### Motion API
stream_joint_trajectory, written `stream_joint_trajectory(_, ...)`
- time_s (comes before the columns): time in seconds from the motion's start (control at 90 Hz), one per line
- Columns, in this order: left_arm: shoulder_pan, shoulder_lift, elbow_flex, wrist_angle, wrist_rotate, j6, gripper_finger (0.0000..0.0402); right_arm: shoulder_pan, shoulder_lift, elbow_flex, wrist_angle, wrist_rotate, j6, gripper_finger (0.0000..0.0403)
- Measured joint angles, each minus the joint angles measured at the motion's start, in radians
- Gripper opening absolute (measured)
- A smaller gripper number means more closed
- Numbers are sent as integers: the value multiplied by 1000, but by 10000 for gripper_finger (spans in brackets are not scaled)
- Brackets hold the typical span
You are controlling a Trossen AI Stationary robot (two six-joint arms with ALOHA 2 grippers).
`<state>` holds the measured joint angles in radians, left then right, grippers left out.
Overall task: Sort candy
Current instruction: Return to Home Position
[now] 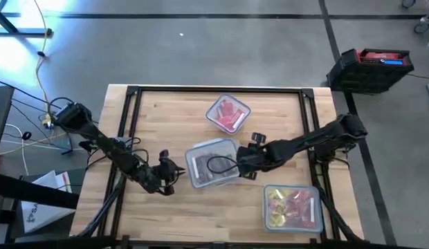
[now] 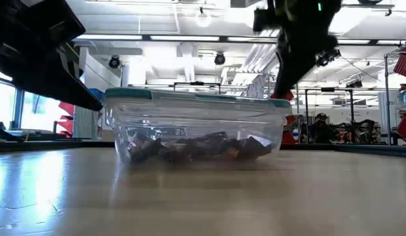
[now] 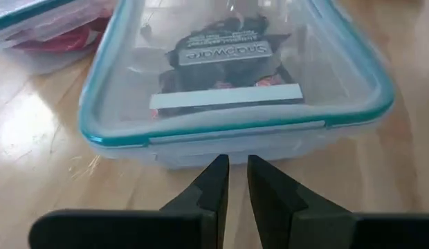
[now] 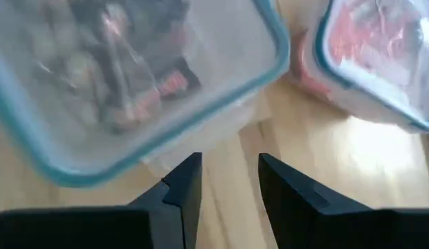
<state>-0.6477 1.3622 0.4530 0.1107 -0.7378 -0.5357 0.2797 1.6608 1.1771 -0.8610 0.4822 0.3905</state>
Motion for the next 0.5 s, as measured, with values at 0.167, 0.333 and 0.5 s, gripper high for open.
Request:
stream_joint_trajectory(0.167,15,59,0,38,-1,22,39,-23,0,-168,294,16,-77,114)
stream_joint_trajectory(0.333,55,109,-2,92,10,69,39,-56,18,-328,690,-3,-176,114)
stream_joint_trajectory(0.5,78,137,-6,105,26,114,39,-61,71,-343,779,-71,-141,114)
